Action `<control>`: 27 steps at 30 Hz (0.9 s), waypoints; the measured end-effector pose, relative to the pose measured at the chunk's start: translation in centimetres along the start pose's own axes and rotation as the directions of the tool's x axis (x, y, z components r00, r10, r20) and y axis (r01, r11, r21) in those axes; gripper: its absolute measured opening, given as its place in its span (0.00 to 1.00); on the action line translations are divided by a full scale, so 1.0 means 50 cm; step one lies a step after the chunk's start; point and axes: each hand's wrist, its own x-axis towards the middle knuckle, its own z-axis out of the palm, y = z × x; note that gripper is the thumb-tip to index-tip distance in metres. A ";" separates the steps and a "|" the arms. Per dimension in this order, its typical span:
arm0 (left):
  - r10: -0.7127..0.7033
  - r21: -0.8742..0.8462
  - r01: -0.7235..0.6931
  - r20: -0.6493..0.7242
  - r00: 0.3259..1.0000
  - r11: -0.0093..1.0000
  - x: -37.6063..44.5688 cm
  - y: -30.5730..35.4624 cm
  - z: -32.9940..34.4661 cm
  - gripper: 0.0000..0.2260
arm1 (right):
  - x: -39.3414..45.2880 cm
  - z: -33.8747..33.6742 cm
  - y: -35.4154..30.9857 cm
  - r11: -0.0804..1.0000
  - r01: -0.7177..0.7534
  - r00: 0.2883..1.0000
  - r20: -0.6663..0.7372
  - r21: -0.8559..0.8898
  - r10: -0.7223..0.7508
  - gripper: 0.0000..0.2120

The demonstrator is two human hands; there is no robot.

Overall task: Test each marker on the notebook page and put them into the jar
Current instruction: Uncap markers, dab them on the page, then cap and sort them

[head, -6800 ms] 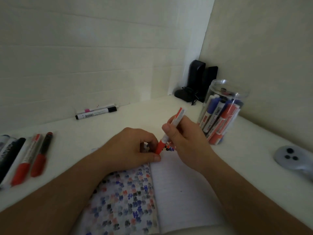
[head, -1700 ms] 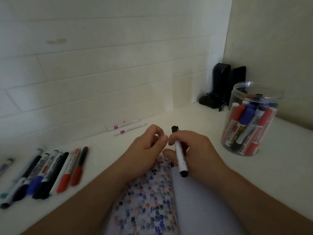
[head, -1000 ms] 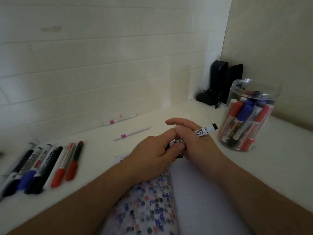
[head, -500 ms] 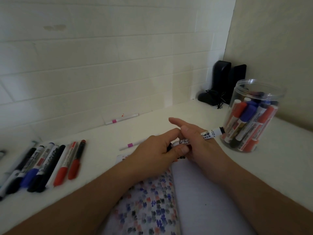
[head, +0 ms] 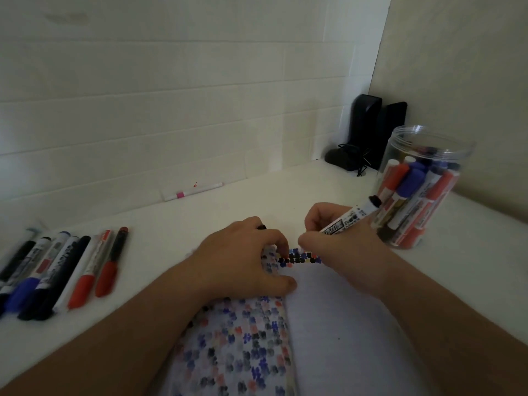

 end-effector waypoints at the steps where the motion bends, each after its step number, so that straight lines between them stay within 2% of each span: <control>1: 0.002 -0.005 -0.002 0.000 1.000 1.000 0.001 -0.001 0.000 0.24 | 0.001 0.003 0.006 0.998 -0.002 1.000 -0.016 -0.057 0.001 0.11; 5: 0.005 -0.028 -0.005 0.003 1.000 1.000 0.002 -0.005 0.001 0.24 | 0.007 0.006 0.023 0.979 -0.067 0.995 -0.092 -0.191 0.050 0.14; 12: -0.001 -0.034 0.001 0.023 1.000 0.999 0.007 -0.009 0.005 0.24 | 0.004 0.004 0.020 0.982 -0.114 0.992 -0.069 -0.152 0.104 0.12; 18: 0.000 -0.033 0.000 -0.002 1.000 0.999 0.010 -0.010 0.008 0.20 | 0.005 0.007 0.020 0.988 -0.097 0.995 -0.044 -0.122 0.092 0.10; 24: -0.005 -0.049 0.005 0.002 1.000 0.999 0.014 -0.009 0.007 0.19 | 0.007 -0.005 0.022 0.988 -0.147 0.989 -0.016 -0.055 0.147 0.14; 27: -0.009 -0.054 0.010 0.016 1.000 0.999 0.014 -0.009 0.006 0.19 | 0.008 -0.001 0.023 0.985 -0.172 0.984 -0.058 -0.004 0.171 0.14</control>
